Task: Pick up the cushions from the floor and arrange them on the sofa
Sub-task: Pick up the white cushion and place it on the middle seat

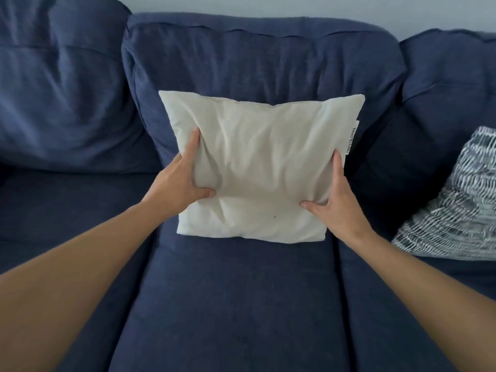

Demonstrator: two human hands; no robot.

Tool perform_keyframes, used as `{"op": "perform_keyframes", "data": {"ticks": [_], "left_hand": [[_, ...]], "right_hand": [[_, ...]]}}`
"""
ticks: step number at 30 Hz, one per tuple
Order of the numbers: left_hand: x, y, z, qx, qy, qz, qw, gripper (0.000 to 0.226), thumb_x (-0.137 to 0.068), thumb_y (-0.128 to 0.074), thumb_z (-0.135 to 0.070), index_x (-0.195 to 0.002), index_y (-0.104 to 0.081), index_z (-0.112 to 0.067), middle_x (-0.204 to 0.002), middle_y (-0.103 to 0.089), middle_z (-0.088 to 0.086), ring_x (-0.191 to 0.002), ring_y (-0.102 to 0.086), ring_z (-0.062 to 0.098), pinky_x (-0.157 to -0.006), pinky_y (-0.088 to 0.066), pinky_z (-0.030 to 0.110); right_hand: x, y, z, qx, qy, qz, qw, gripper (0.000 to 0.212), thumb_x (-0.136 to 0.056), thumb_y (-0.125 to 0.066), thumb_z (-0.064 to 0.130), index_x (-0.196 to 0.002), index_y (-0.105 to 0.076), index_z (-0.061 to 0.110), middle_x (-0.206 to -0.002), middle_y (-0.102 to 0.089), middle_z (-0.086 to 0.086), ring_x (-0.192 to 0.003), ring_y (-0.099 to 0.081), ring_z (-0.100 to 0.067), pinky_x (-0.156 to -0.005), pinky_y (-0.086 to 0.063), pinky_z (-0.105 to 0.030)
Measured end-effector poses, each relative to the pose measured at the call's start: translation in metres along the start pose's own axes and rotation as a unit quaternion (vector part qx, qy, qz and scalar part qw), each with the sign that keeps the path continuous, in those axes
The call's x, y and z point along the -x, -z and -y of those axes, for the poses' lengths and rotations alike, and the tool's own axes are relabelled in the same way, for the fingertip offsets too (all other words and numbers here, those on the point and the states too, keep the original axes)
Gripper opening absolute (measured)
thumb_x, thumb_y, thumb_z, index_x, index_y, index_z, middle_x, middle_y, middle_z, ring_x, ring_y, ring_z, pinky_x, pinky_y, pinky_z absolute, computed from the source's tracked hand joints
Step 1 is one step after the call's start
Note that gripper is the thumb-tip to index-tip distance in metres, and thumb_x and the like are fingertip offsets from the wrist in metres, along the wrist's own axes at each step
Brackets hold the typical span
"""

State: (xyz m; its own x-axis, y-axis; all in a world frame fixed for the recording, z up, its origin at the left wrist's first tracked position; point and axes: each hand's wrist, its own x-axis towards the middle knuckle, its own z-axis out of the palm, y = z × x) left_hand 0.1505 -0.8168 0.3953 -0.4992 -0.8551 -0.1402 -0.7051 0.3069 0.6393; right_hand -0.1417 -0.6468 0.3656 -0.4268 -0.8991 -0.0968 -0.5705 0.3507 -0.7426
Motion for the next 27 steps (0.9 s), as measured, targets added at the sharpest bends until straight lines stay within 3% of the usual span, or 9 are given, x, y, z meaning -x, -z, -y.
{"op": "perform_keyframes", "data": {"ticks": [6,10,13,15,17,18,21,27], "left_hand": [[-0.029,-0.014,0.021,-0.017,0.021,0.022,0.999,0.142,-0.073,-0.091,-0.028,-0.146,0.026,-0.061,-0.161,-0.026,0.001,-0.133,-0.045,0.027,-0.092,-0.042,0.035],[-0.031,-0.016,0.029,-0.054,0.033,0.035,0.997,0.145,-0.069,-0.093,-0.033,-0.133,0.032,-0.072,-0.161,-0.023,0.008,-0.134,-0.045,0.038,-0.098,-0.046,0.045],[-0.029,-0.013,0.032,-0.115,0.043,0.041,0.992,0.146,-0.069,-0.092,-0.040,-0.138,0.035,-0.066,-0.143,-0.043,0.015,-0.111,-0.059,0.042,-0.089,-0.053,0.055],[-0.023,-0.010,0.036,-0.142,0.051,0.036,0.988,0.143,-0.074,-0.089,-0.038,-0.143,0.035,-0.060,-0.121,-0.052,0.012,-0.086,-0.063,0.034,-0.075,-0.056,0.052],[-0.011,-0.004,0.041,-0.147,0.067,0.029,0.986,0.137,-0.079,-0.085,-0.033,-0.147,0.032,-0.054,-0.104,-0.054,0.009,-0.075,-0.061,0.028,-0.068,-0.056,0.049],[-0.003,-0.002,0.045,-0.147,0.082,0.030,0.985,0.133,-0.082,-0.082,-0.034,-0.150,0.031,-0.049,-0.103,-0.055,0.009,-0.078,-0.061,0.028,-0.071,-0.056,0.049],[0.036,0.005,0.064,-0.120,0.147,0.077,0.979,0.117,-0.089,-0.073,-0.040,-0.158,0.022,-0.035,-0.128,-0.053,0.016,-0.106,-0.058,0.033,-0.090,-0.050,0.048],[0.180,0.005,0.111,-0.080,0.218,0.183,0.955,0.103,-0.095,-0.064,-0.048,-0.162,0.011,-0.028,-0.149,-0.044,0.014,-0.129,-0.049,0.031,-0.104,-0.044,0.040]], "right_hand": [[-0.029,-0.006,-0.022,0.023,-0.023,0.017,0.999,0.134,-0.075,-0.088,0.026,-0.154,0.017,0.049,-0.147,-0.040,-0.008,-0.119,-0.042,-0.012,-0.104,-0.037,-0.030],[-0.039,-0.008,-0.037,0.023,-0.051,0.029,0.998,0.139,-0.067,-0.092,0.031,-0.153,0.015,0.051,-0.148,-0.044,-0.004,-0.127,-0.049,-0.019,-0.108,-0.042,-0.040],[-0.038,-0.005,-0.044,0.059,-0.087,0.046,0.993,0.133,-0.065,-0.088,0.041,-0.155,0.010,0.050,-0.141,-0.049,-0.008,-0.122,-0.055,-0.028,-0.103,-0.048,-0.052],[-0.031,-0.002,-0.045,0.096,-0.114,0.071,0.986,0.126,-0.073,-0.085,0.039,-0.157,0.009,0.043,-0.142,-0.046,-0.014,-0.122,-0.053,-0.033,-0.102,-0.047,-0.053],[-0.019,0.002,-0.045,0.132,-0.157,0.095,0.974,0.121,-0.082,-0.080,0.039,-0.160,0.012,0.029,-0.149,-0.039,-0.020,-0.128,-0.050,-0.037,-0.104,-0.044,-0.050],[-0.009,0.003,-0.043,0.144,-0.180,0.101,0.968,0.118,-0.085,-0.078,0.039,-0.160,0.012,0.023,-0.153,-0.035,-0.023,-0.131,-0.049,-0.039,-0.104,-0.043,-0.049],[0.032,0.004,-0.035,0.161,-0.219,0.109,0.956,0.113,-0.089,-0.072,0.041,-0.160,0.013,0.017,-0.159,-0.028,-0.023,-0.136,-0.046,-0.038,-0.105,-0.041,-0.046],[0.158,-0.014,-0.023,0.138,-0.273,0.152,0.940,0.109,-0.093,-0.067,0.045,-0.160,0.015,0.018,-0.164,-0.020,-0.019,-0.143,-0.039,-0.034,-0.110,-0.037,-0.044]]}}
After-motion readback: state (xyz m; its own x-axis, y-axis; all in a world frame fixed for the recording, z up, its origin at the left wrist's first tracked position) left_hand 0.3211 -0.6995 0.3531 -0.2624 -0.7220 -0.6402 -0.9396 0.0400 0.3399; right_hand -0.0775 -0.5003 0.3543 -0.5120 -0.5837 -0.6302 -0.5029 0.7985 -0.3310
